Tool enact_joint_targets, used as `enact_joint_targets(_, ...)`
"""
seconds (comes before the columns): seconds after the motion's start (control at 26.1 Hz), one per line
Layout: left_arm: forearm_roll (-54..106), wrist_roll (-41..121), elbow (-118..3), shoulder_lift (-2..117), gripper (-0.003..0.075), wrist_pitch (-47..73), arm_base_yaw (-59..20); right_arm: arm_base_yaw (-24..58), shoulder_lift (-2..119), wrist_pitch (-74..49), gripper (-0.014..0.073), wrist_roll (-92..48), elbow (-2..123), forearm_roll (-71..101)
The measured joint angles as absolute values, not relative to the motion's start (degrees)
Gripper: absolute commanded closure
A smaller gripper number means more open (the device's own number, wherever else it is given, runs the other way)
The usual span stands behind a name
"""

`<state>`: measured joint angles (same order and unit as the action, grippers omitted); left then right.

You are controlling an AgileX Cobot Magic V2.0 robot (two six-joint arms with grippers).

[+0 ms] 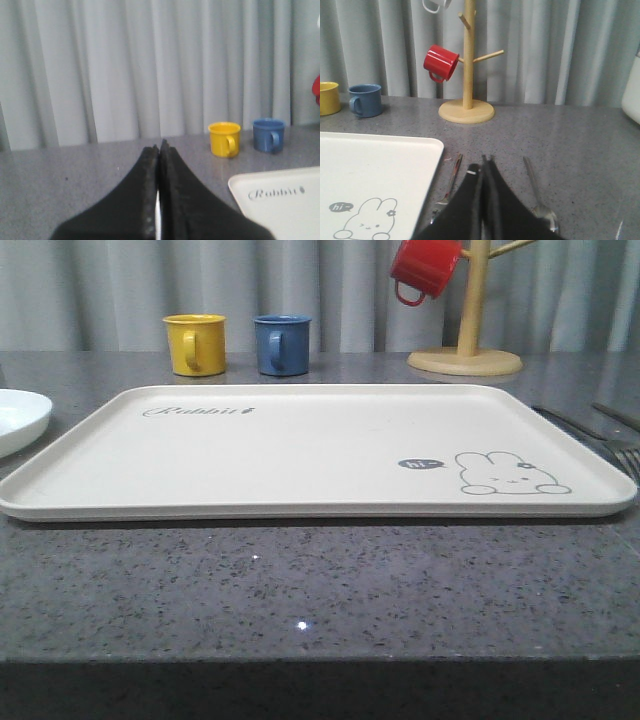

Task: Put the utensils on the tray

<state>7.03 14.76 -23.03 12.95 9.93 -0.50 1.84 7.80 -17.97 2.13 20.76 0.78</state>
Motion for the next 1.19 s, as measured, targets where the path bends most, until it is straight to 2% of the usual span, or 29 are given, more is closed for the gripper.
enact_joint_targets(0.35,6.8,14.8,-24.5,21.1,0.0732,11.8,-0.5,1.8,16.9,-21.6,0.0659,2.1,26.7,1.8)
enact_joint_targets(0.42,6.7,14.8,-24.5,21.4,0.0696,11.8,-0.5,1.8,17.3,-21.6,0.0657,2.1,26.8,1.9)
enact_joint_targets(0.5,6.7,14.8,-24.5,21.4,0.0617,11.8,-0.5,1.8,17.4,-21.7,0.0631,2.1,26.8,1.9)
enact_joint_targets(0.61,6.7,14.8,-24.5,21.4,0.0441,11.8,-0.5,1.8,17.4,-21.8,0.0535,2.1,26.8,1.9)
enact_joint_targets(0.65,6.6,14.8,-24.6,21.4,0.0344,11.8,-0.5,1.8,17.4,-21.8,0.0469,2.1,26.8,1.9)
enact_joint_targets(0.73,6.6,14.8,-24.6,21.4,0.0218,11.8,-0.5,1.8,17.4,-21.8,0.036,2.1,26.8,1.9)
enact_joint_targets(0.84,6.6,14.8,-24.6,21.4,0.0097,11.8,-0.5,1.8,17.4,-21.8,0.0167,2.1,26.8,1.9)
enact_joint_targets(0.96,6.6,14.8,-24.6,21.4,0.0076,11.8,-0.5,1.8,17.4,-21.8,0.0013,2.1,26.8,1.9)
enact_joint_targets(1.04,6.6,14.8,-24.6,21.4,0.0083,11.8,-0.5,1.8,17.4,-21.8,-0.0053,2.1,26.8,1.9)
enact_joint_targets(1.19,6.7,14.8,-24.6,21.4,0.0103,11.8,-0.5,1.8,17.4,-21.8,-0.0063,2.1,26.8,1.9)
